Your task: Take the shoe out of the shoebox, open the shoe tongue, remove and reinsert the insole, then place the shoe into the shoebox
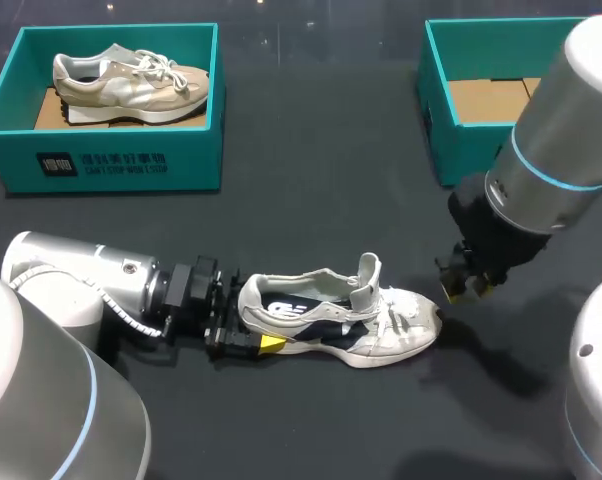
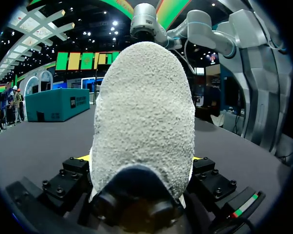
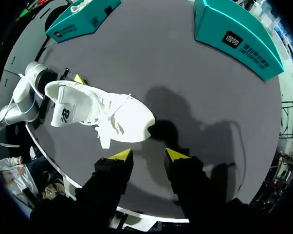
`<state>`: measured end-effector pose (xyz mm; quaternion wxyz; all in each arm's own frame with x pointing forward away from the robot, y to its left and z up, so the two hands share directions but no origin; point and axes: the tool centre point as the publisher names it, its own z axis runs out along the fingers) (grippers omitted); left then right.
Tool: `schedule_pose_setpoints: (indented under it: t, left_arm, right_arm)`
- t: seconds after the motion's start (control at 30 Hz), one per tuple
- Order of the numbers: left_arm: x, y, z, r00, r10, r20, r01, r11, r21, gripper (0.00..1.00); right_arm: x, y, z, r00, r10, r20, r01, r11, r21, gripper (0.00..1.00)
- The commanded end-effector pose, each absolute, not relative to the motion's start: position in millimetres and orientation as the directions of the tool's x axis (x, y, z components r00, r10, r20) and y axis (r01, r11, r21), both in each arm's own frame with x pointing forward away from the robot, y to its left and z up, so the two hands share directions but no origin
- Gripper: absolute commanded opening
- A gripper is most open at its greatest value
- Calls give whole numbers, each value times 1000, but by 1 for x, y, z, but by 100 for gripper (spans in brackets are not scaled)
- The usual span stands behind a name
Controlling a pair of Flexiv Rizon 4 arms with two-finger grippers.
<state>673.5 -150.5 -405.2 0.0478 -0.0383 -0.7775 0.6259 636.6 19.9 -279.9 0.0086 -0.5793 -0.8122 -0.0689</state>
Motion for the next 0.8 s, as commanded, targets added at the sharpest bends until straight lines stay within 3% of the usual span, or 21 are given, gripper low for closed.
schedule_pose_setpoints:
  t: [0.03, 0.27, 0.33, 0.53, 0.8]
  left_arm:
    - [673, -149, -405, -993, 119, 26, 0, 214, -977, 0]
    - [673, -149, -405, -993, 119, 26, 0, 214, -977, 0]
    - [673, -149, -405, -993, 119, 26, 0, 214, -977, 0]
    - [673, -149, -405, -993, 119, 26, 0, 214, -977, 0]
    - [673, -149, -405, -993, 119, 26, 0, 214, -977, 0]
  right_arm:
    - [639, 24, -228, -481, 877, 13, 875, 479, 67, 36]
    - [647, 36, -203, -687, 727, -2, 727, 686, 29, 18]
    - [647, 42, -195, -745, 667, -16, 666, 745, 22, 0]
    - [644, 73, -180, -921, 388, 27, 388, 921, -29, 0]
    - [644, 73, -180, -921, 388, 27, 388, 921, -29, 0]
